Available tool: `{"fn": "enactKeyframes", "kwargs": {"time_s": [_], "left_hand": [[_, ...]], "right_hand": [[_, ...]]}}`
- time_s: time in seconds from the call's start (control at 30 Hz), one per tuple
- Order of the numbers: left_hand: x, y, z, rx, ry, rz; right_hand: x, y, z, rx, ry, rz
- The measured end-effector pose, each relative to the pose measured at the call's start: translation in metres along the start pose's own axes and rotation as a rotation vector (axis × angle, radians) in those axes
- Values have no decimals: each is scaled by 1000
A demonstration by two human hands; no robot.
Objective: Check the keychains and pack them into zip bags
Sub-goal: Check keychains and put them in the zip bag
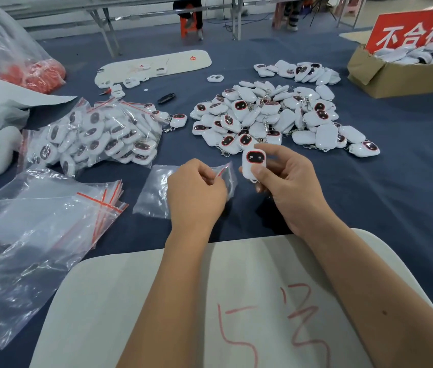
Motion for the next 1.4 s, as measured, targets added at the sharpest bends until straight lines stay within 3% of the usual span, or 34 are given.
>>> {"fn": "enactKeyframes", "kwargs": {"time_s": [0.2, 0.33, 0.47, 0.63, 0.8, 0.87, 0.93, 1.0, 1.07, 1.13, 1.2, 1.27, 1.4], "left_hand": [[3, -4, -8, 216, 1, 118], [4, 11, -10, 254, -48, -79], [9, 17, -25, 224, -236, -179], [14, 6, -38, 136, -384, -132], [13, 8, -32, 209, -291, -158], [10, 14, -29, 263, -242, -203], [10, 15, -29, 255, -240, -215], [13, 14, -31, 231, -253, -216], [14, 16, -32, 224, -250, -248], [12, 22, -31, 230, -238, -309], [11, 27, -30, 224, -240, -360], [11, 28, -28, 227, -226, -376], [10, 26, -23, 208, -175, -370]], "right_hand": [[9, -17, 8, 68, 18, 165], [9, -14, 6, 227, -3, 148], [12, -24, 5, 507, 75, 273], [11, -22, 2, 218, -113, 239], [19, -31, 8, -392, -329, 496], [16, -29, 7, -281, -296, 445], [12, -27, 4, 82, -180, 290], [11, -33, 3, 253, -101, 209], [14, -42, 4, 84, -149, 258], [18, -49, 12, -170, -258, 418], [20, -52, 19, -180, -261, 502], [15, -46, 22, -19, -142, 350], [-1, -20, 33, 92, 173, -143]]}}
Point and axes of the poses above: each hand's wrist, its own x-axis away from the middle knuckle, its own y-axis out of the back of the hand, z = x × y, the point moved 5 cm from there along -x, towards the middle knuckle, and after that the axes turned 9 degrees about -x, right-handed, at the moved point
